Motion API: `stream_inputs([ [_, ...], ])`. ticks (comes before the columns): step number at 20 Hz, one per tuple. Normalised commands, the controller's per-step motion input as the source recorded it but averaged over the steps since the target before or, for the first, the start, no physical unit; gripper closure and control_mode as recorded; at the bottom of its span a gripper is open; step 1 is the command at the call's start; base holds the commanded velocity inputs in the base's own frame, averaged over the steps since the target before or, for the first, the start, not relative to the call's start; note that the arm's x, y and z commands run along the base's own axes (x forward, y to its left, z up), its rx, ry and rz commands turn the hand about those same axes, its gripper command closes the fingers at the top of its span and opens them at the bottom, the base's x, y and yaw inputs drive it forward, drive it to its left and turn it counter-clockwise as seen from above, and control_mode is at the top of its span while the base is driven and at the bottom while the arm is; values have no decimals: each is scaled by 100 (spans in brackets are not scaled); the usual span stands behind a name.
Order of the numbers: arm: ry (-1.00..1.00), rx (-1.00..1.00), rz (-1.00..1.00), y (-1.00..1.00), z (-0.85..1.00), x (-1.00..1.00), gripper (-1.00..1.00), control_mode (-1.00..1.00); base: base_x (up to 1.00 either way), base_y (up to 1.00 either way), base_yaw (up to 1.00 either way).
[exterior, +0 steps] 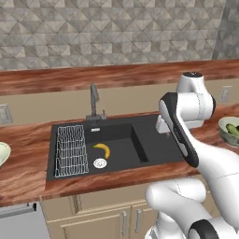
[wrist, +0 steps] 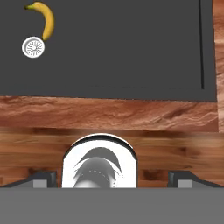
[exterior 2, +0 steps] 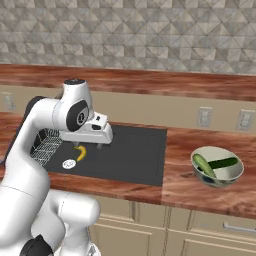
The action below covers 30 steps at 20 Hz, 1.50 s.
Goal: Pick the cucumbers from the cabinet and place them in one bowl. Pick the banana from the sink and place it in the other bowl.
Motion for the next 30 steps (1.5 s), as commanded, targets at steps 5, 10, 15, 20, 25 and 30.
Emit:
stream_inputs([
  [5,0,0,0,0,0,0,-100,100,0,73,0],
  [10,0,0,0,0,0,0,-100,100,0,65,0],
  [15,0,0,0,0,0,0,-100,100,0,27,0],
  [20,-1,0,2,1,-3,11,-100,-100,0,0,0],
  [25,-4,4,11,-16,-18,63,-100,-100,0,0,0],
  [30,-1,6,17,-8,-20,82,-100,-100,0,0,0],
])
